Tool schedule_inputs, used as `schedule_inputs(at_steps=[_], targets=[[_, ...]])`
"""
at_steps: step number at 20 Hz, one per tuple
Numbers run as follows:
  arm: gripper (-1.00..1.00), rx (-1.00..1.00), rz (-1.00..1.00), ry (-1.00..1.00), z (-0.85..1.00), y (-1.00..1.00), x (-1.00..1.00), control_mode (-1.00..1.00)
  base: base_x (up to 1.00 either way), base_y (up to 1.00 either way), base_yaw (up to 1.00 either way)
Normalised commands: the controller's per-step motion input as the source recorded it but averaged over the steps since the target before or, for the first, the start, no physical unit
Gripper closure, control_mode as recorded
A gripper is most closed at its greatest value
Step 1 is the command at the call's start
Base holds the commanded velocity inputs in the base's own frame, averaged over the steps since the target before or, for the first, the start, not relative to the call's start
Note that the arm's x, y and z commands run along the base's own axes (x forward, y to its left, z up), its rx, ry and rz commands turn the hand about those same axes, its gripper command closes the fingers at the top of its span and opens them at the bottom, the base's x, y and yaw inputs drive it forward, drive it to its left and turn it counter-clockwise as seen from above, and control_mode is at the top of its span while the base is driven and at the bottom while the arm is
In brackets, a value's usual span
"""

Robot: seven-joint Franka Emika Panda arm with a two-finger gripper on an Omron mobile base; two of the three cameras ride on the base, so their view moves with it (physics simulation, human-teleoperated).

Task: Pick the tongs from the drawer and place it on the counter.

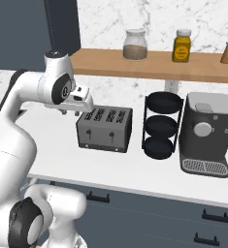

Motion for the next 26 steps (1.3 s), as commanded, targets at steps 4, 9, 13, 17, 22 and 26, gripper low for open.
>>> schedule_inputs(at_steps=[4, 9, 13, 17, 22, 26], targets=[[-1.00, 0.00, 0.00, 0.00, 0.00, 0.00, -0.37, -1.00, 0.00, 0.00, 0.00], [-1.00, -0.02, 0.02, 0.19, -0.36, 0.14, -1.00, -1.00, 0.00, 0.00, 0.00], [-1.00, 0.00, 0.00, 0.06, -0.95, 0.36, -0.96, -1.00, 0.00, 0.00, 0.00], [-1.00, 0.04, -0.03, -0.04, -0.98, 0.09, -0.52, -1.00, 0.00, 0.00, 0.00], [-1.00, 0.06, -0.01, -0.08, -0.47, -0.05, -0.30, 1.00, -0.06, -0.20, 0.03], [-1.00, 0.00, 0.00, 0.00, 0.00, 0.00, 0.00, 1.00, -0.03, -0.44, 0.48]])
